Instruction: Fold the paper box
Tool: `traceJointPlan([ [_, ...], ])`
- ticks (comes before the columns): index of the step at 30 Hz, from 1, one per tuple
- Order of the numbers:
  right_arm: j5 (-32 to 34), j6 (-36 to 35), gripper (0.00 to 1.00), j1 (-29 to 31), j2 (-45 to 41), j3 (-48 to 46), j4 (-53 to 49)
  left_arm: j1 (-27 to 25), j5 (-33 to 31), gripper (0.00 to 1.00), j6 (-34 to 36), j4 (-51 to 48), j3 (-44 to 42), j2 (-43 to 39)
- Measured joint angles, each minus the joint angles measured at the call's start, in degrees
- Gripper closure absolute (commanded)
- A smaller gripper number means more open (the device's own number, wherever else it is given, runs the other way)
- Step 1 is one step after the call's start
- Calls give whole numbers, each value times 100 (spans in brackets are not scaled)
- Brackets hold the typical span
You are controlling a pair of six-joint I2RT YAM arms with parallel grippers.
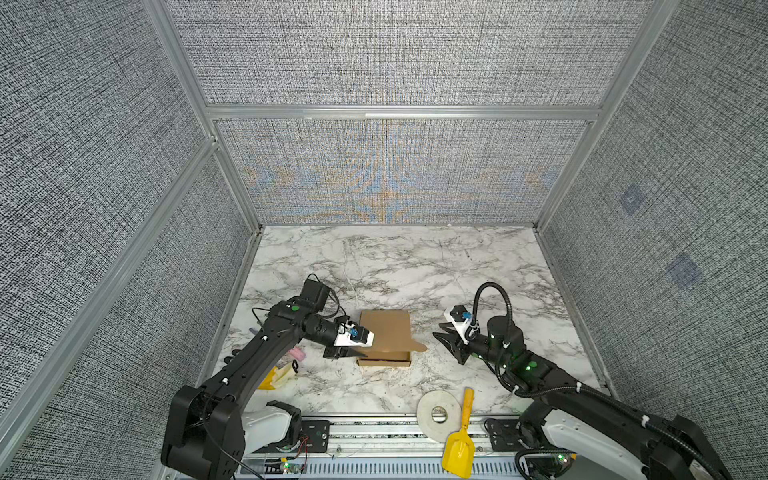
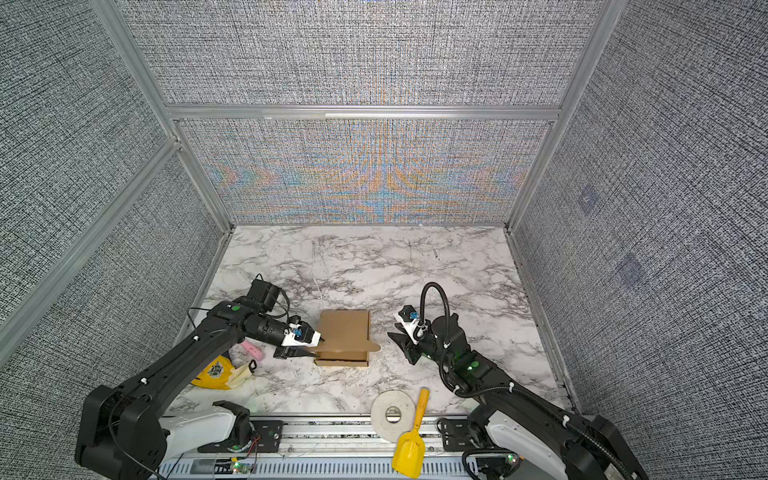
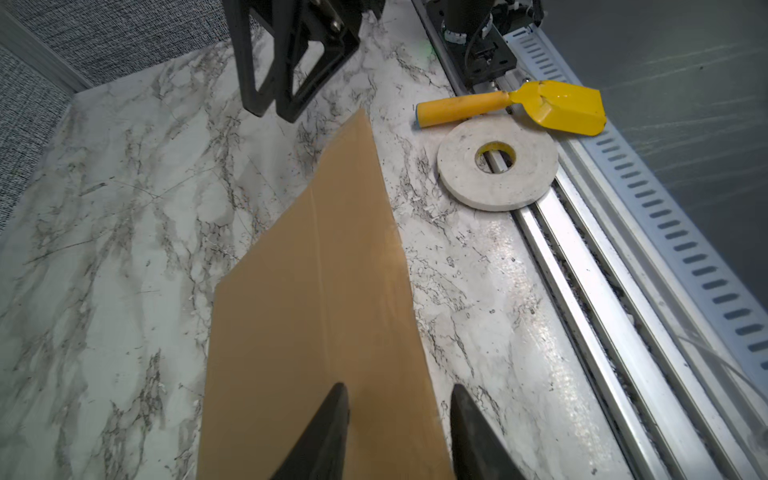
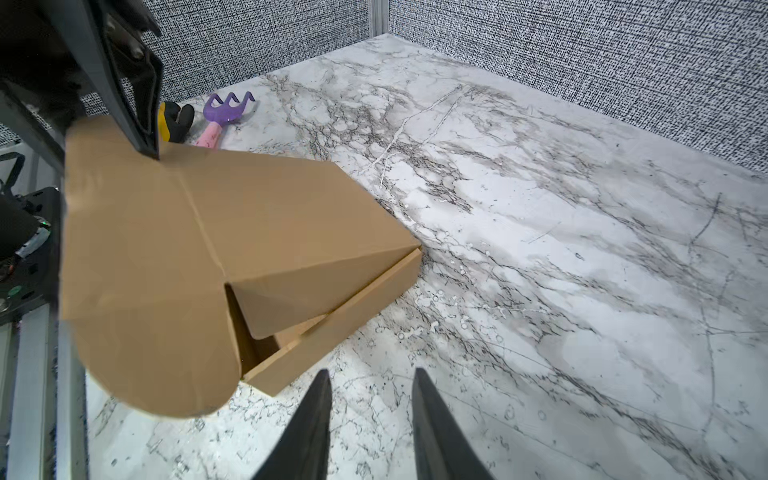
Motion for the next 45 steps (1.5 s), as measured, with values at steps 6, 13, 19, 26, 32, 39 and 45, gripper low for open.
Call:
traceJointPlan([
  [6, 120, 87, 66, 417, 190, 251, -417, -138, -83, 47, 59, -39, -166, -17],
  [13, 256, 175, 66, 817, 566, 363, -590, -138, -236, 44, 155, -459, 170, -87],
  [19, 295, 177, 66, 964, 496, 481, -907, 160, -164, 44, 317, -1215, 649, -267],
  [26, 560, -138, 66, 968, 236, 1008, -1687, 514, -396, 58, 186, -1552, 977, -385],
  [32, 546, -289, 66, 1119, 448, 1357, -2092, 579, -1008, 60, -74, -1532, 866, -533],
  [39, 393, -308, 66, 1602, 1038, 1438, -2142, 608, -1200, 54, -466, -1346, 302, -756],
  [45, 378, -352, 66, 1773, 1239, 1478, -1976, 678, -1471, 55, -1259, -645, -236, -807],
])
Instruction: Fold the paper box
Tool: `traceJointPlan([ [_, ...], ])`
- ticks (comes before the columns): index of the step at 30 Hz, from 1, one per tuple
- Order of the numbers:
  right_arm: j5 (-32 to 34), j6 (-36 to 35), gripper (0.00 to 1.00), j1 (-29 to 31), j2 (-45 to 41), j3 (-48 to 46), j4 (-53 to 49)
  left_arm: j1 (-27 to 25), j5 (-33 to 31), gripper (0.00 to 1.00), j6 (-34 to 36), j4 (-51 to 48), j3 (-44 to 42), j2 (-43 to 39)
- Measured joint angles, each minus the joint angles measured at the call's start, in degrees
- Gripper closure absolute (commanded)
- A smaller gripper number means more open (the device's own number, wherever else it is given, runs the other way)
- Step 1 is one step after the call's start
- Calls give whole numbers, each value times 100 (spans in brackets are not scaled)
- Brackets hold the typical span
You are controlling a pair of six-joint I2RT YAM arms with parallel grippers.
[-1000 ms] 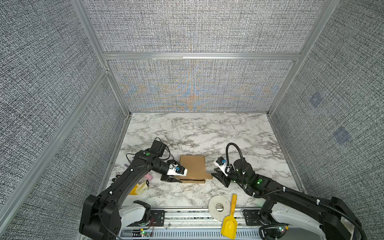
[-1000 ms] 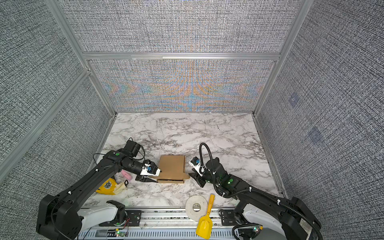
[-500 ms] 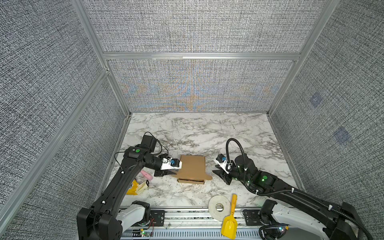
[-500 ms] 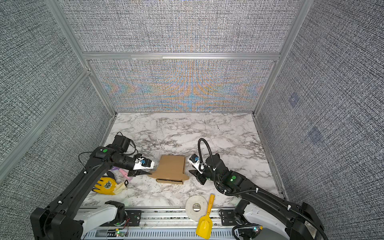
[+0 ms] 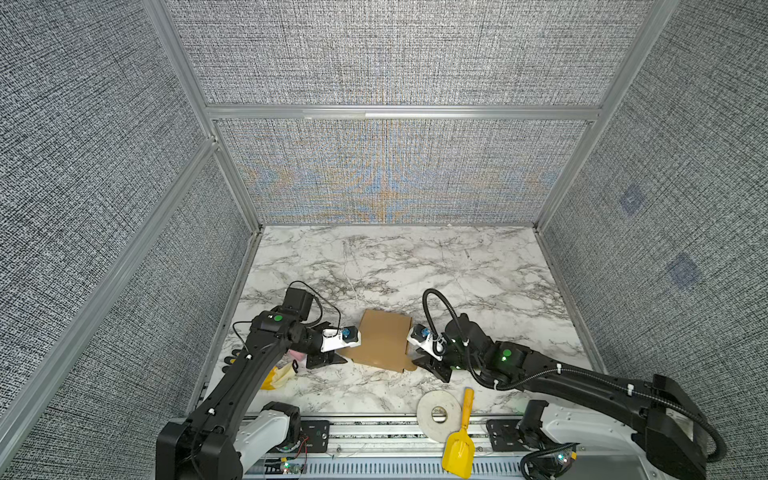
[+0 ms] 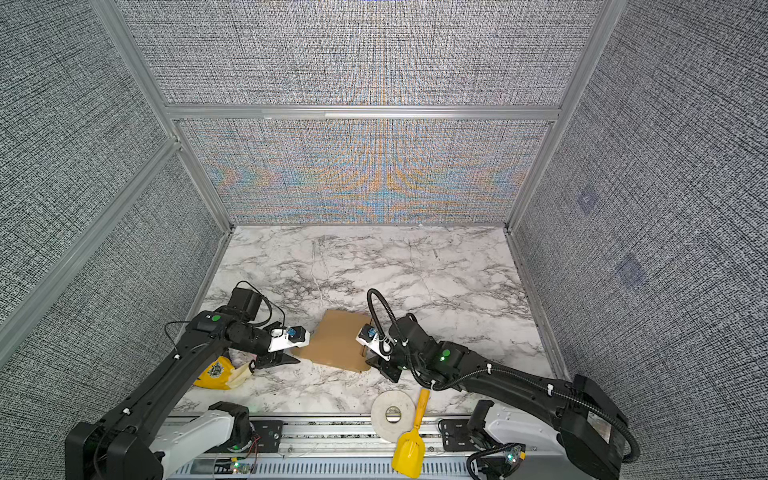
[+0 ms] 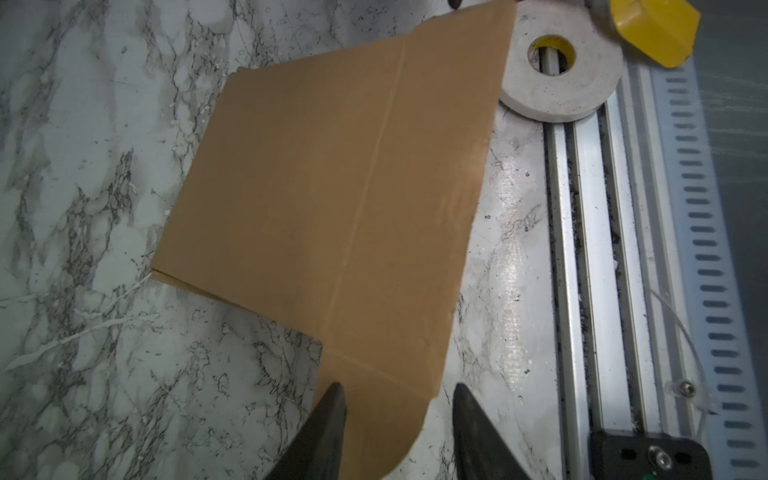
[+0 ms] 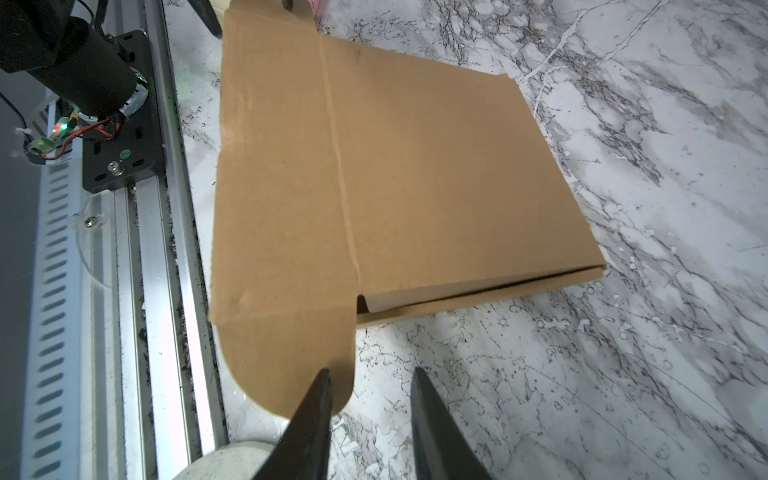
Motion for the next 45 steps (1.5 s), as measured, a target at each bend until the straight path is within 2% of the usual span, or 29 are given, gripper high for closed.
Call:
traceJointPlan([
  [4, 81, -133, 61, 138, 52, 9, 129, 109, -210, 55, -575, 533, -92, 55],
  [8, 374, -562, 59, 372, 125, 66, 201, 229, -256, 55, -1027, 979, -103, 129],
  [15, 815, -1615, 59, 413, 352, 896, -442, 367, -87, 51, -979, 1049, -197, 83],
  [19, 586, -2000, 59, 61, 354, 1449, -920, 542, 7, 49, -935, 1058, -409, -72],
  [22, 304, -1985, 61, -269, 667, 1655, -787, 651, 155, 46, -905, 1064, -485, -120],
  [26, -116, -1821, 64, -286, 1626, 1685, -284, 798, 278, 39, -844, 1049, -479, -210],
  [30, -315, -1556, 64, -267, 2291, 1392, 374, 1008, 507, 37, -673, 682, -164, -332],
  [34, -354, -1488, 64, -251, 2625, 1255, 616, 1147, 903, 36, -610, 376, 127, -389],
  [38, -343, -1456, 64, -280, 2645, 1333, 640, 1167, 1152, 36, -859, 481, 254, -164],
  [45, -269, -1405, 64, -289, 2081, 1440, 664, 1172, 1126, 36, -1425, 911, 479, 385],
])
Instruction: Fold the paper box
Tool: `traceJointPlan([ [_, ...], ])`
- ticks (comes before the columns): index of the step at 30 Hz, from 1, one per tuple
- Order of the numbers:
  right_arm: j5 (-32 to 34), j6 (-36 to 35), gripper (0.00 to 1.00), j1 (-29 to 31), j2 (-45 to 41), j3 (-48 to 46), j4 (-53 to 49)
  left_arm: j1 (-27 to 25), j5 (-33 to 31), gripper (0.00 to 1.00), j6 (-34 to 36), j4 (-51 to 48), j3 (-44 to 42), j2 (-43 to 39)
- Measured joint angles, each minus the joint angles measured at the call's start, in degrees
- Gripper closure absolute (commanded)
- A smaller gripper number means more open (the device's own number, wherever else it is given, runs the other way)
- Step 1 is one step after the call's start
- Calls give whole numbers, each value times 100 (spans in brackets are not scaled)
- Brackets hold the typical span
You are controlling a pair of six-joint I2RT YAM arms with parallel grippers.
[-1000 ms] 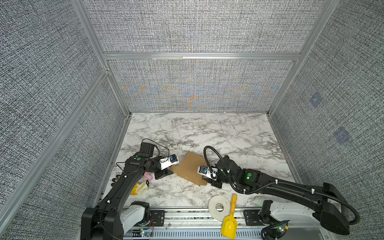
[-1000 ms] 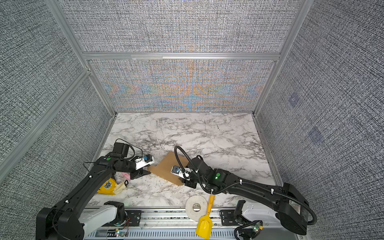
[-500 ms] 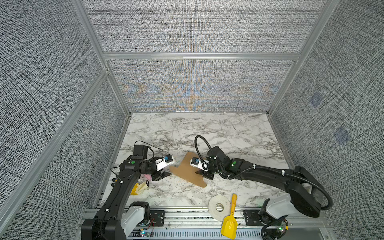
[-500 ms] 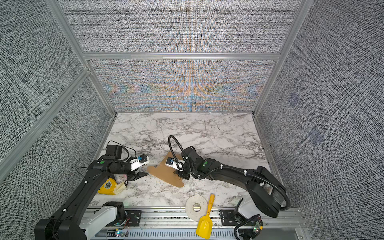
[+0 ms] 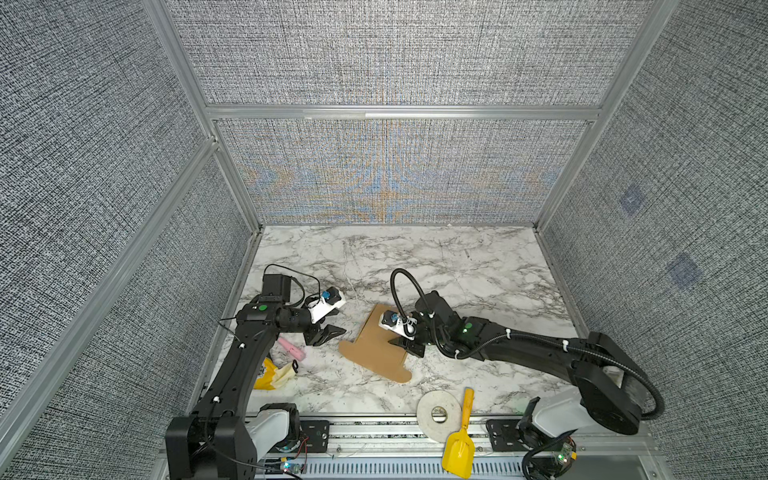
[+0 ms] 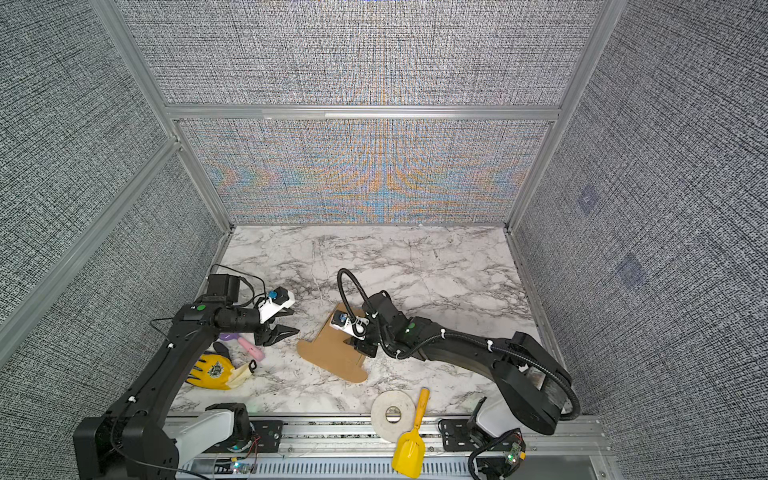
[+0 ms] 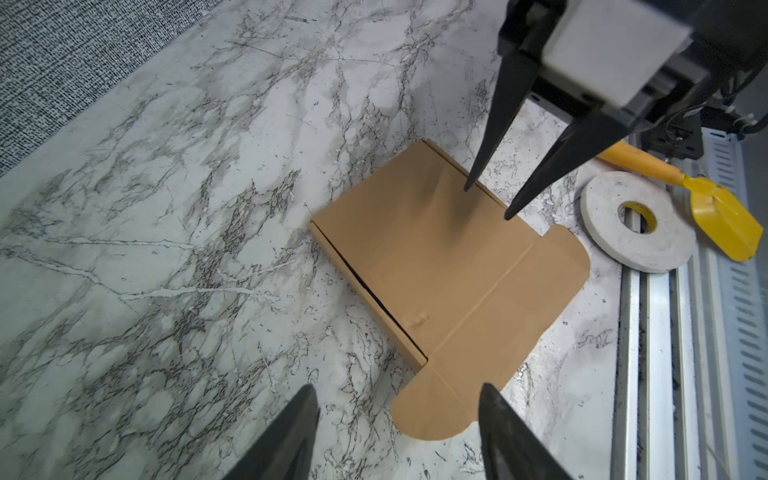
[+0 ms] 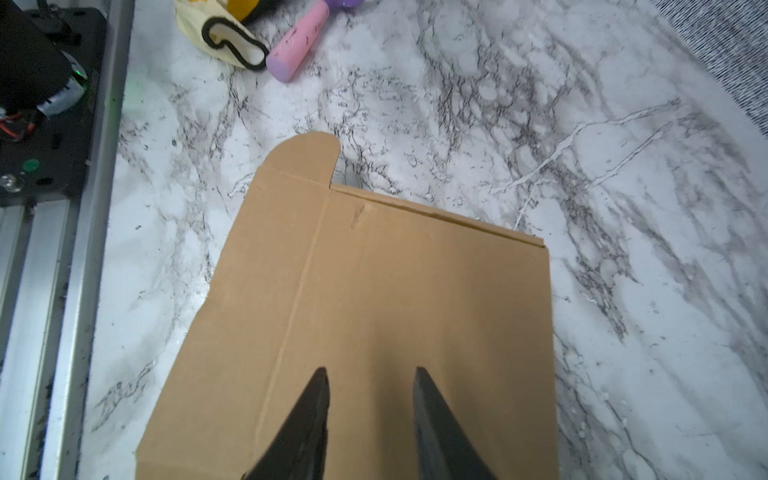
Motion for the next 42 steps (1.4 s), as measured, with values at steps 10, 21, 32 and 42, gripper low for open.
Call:
traceJointPlan([
  [10, 153, 205, 64, 151, 619, -326, 494, -114, -170, 38, -483, 466, -321, 503],
  [21, 662, 229, 58, -195, -688, -538, -94, -918, -516, 42, -691, 645, 162, 1770],
  [32, 1534, 343, 42, -70, -2048, -1832, -348, -1067, -713, 64, -1379, 595, 706, 2841],
  [42, 2286, -1163, 30, 151, -2186, -2374, 260, -1071, -850, 77, -1906, 573, 726, 3126],
])
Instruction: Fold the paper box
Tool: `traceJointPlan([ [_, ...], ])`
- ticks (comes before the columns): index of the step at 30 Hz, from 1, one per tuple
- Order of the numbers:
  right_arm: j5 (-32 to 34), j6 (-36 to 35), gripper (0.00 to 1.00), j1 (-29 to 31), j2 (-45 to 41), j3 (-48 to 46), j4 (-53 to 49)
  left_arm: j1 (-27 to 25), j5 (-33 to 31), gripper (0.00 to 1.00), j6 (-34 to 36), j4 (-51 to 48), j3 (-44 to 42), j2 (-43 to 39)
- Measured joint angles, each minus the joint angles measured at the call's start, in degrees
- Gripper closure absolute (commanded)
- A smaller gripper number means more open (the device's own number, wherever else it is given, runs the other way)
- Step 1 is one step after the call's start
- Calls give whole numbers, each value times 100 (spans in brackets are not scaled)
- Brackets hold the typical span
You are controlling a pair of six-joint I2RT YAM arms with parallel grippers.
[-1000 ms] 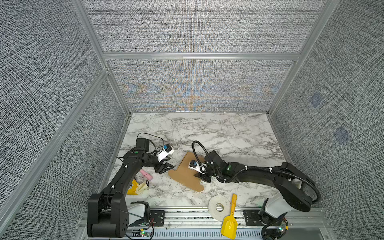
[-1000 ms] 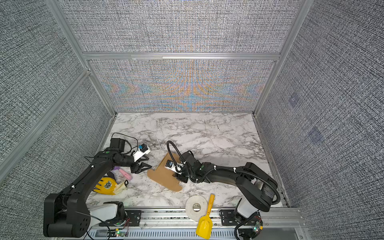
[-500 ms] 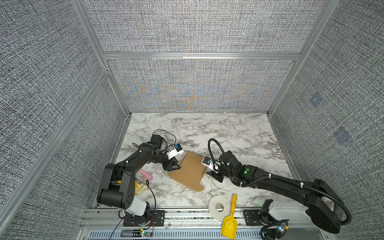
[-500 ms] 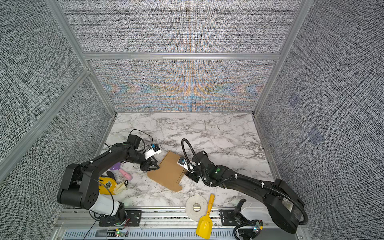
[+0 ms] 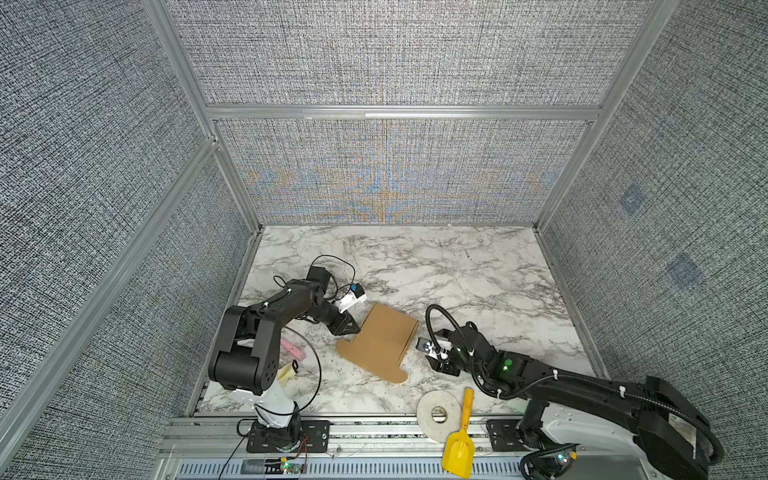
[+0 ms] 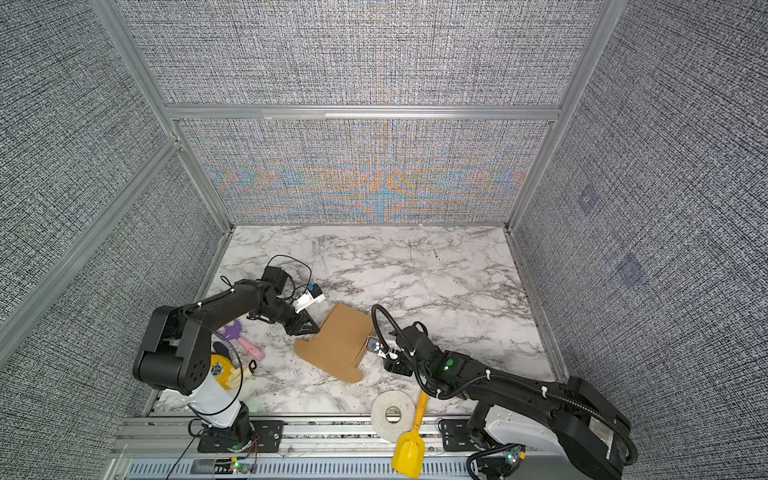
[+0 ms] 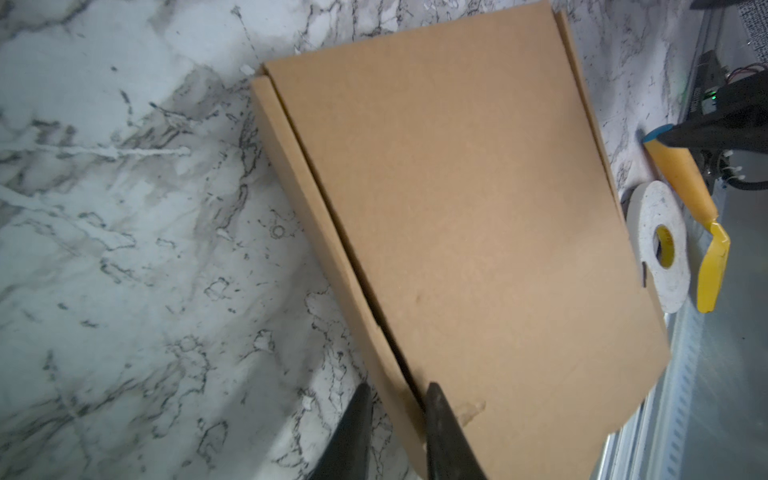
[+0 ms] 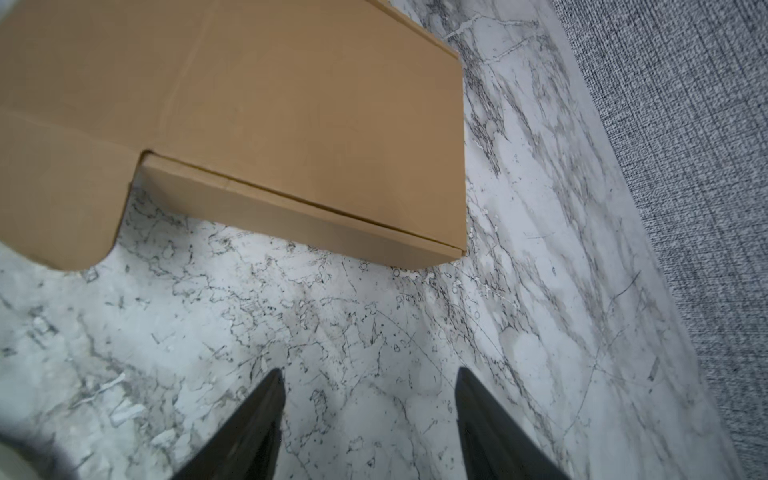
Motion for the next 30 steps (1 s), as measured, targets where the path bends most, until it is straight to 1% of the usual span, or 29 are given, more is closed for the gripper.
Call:
traceJointPlan([
  [7, 238, -1038, 25, 181, 422, -17, 815, 24, 52, 78, -323, -13, 9, 85],
  [13, 518, -1867, 21, 439, 1029, 28, 1528, 107, 146, 79, -352, -85, 76, 181],
  [17, 662, -2345, 19, 476, 1366, 28, 1838, 162, 212, 79, -367, -94, 81, 212],
  [20, 691, -2597, 17, 481, 1545, 28, 2059, 205, 208, 79, -365, -94, 81, 212],
  [24, 680, -2844, 17, 466, 1891, 122, 2284, 210, 177, 79, -361, -101, 92, 216],
  [30, 428, -3003, 18, 326, 2302, 247, 2771, 221, 160, 79, -334, -109, 114, 221],
])
